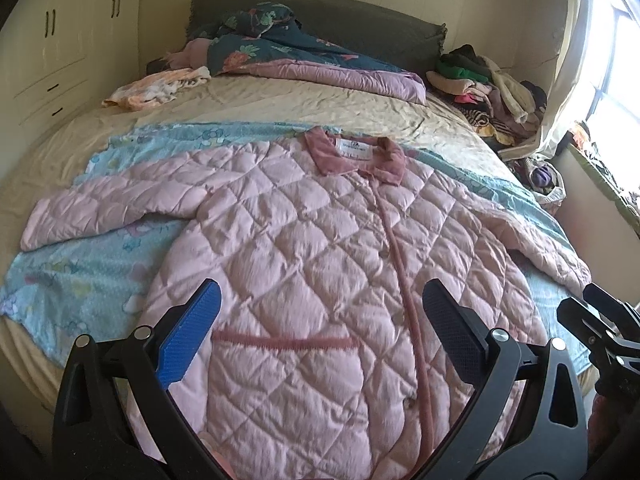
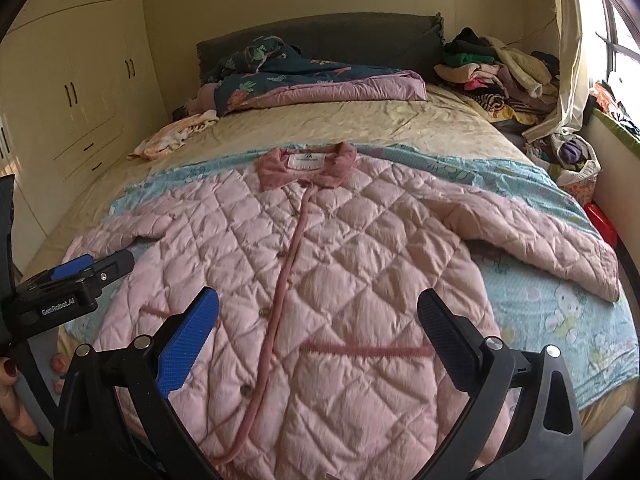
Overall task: Fold large clothes
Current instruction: 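Move the right tool toward the cuff of the jacket sleeve nearest it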
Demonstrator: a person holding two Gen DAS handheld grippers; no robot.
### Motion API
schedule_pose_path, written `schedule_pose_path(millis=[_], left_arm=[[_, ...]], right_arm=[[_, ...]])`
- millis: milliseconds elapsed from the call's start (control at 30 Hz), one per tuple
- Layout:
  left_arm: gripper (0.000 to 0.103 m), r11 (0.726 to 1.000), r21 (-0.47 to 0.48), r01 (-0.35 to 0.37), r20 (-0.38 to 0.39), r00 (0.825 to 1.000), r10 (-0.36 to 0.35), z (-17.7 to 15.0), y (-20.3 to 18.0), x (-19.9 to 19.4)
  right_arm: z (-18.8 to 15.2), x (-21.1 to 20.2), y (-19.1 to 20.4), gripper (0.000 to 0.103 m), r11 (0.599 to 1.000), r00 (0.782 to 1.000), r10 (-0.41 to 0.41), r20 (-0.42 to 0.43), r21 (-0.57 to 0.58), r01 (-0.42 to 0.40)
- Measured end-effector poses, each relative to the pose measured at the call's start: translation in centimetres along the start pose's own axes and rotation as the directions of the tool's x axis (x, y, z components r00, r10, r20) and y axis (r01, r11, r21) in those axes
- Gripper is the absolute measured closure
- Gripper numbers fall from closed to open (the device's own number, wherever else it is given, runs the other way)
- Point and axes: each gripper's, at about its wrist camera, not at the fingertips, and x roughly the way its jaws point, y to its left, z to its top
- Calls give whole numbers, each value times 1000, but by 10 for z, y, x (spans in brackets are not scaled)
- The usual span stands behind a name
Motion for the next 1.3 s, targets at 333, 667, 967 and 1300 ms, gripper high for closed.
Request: schedule_pose_path(millis=[333, 667, 967, 1300], left_arm=[[8, 1000, 3, 13, -5, 1000, -13, 26, -7, 13], [8, 1000, 4, 29, -10, 1000, -29, 52, -22, 33], [8, 998, 33, 51, -48, 998, -49, 68, -48, 67], [8, 996, 55, 70, -77, 995, -66, 82, -77, 104]], right_arm=[[25, 12, -12, 4, 999, 1000, -17, 8, 35, 16], [42, 25, -36, 4, 994, 999, -50, 13, 102, 49], [54, 37, -74, 4, 979, 993, -117, 12, 170, 114], [63, 52, -129, 4, 948, 981, -193, 2, 260, 185]])
